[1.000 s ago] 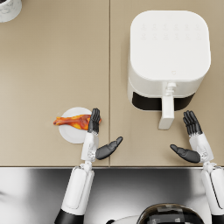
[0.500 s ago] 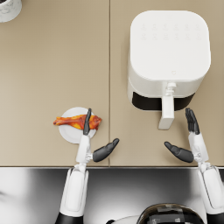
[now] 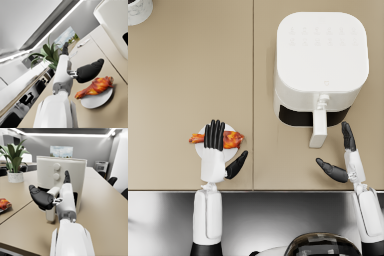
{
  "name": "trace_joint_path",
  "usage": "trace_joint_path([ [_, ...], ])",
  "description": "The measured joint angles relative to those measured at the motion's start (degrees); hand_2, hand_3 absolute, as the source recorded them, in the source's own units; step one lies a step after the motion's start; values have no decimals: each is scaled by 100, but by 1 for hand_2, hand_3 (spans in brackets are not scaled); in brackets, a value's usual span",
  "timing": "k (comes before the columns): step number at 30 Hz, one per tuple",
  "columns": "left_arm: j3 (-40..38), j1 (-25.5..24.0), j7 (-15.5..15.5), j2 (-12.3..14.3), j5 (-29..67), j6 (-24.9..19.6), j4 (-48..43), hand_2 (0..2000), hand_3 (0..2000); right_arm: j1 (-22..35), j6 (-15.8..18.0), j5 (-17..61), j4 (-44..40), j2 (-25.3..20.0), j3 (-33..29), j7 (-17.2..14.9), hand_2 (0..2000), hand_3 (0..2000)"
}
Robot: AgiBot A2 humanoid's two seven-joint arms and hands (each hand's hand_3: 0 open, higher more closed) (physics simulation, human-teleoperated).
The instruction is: Pick up the drumstick and place it into the air fryer
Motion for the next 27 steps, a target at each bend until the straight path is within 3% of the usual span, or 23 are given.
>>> trace_joint_path([
  [3,-102,90,-625,19,780,-1168,72,0,0,-8,0,1,-14,-37,-1,0,0,0],
  [7,-193,217,-986,39,1821,-1768,157,0,0,-17,0,2,-35,-86,-5,0,0,0],
  [16,-75,659,-1106,98,4097,-1968,756,0,0,-76,0,2,-53,-175,-57,0,0,0],
  [27,118,1241,-1189,214,4559,-1840,2135,0,0,-133,0,1,-606,-280,-120,0,0,0],
])
